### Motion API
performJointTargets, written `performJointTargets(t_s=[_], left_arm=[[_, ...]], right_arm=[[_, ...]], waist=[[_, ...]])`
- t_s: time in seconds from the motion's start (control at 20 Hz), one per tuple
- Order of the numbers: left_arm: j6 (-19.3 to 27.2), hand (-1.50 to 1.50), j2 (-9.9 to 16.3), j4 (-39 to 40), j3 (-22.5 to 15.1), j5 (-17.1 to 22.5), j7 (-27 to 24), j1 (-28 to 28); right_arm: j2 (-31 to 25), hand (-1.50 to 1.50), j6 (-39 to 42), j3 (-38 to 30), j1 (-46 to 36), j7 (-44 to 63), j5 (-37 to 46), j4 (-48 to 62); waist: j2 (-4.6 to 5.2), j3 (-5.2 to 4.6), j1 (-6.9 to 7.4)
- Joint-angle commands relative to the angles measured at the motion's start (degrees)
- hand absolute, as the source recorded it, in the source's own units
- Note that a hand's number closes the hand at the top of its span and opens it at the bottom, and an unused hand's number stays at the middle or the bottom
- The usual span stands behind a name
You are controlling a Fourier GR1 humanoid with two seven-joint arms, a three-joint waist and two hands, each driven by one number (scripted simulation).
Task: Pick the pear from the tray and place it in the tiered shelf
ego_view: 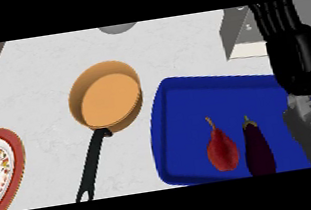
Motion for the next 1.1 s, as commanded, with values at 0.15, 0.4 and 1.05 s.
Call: performJointTargets(t_s=[0.15, 0.4, 1.05], left_arm=[[1.7, 0.0, -5.52, -6.91, -0.42, 2.96, 1.11, -4.45], [4.71, 0.0, -12.25, -15.31, -4.59, 4.15, 4.41, -2.37], [7.83, 0.0, -14.4, -18.11, -6.61, 0.35, 7.53, -1.37]], right_arm=[[1.81, 1.5, 10.81, 9.14, -0.9, 4.65, -4.09, 4.43], [6.79, -1.5, 4.5, 6.66, 4.16, 6.85, -4.97, 12.35], [-17.07, -1.5, 33.97, 11.48, 1.52, 19.42, -8.75, -7.71]], waist=[[-0.02, -2.21, -1.43], [-0.11, -2.09, -1.21], [-0.73, -2.35, -2.71]])
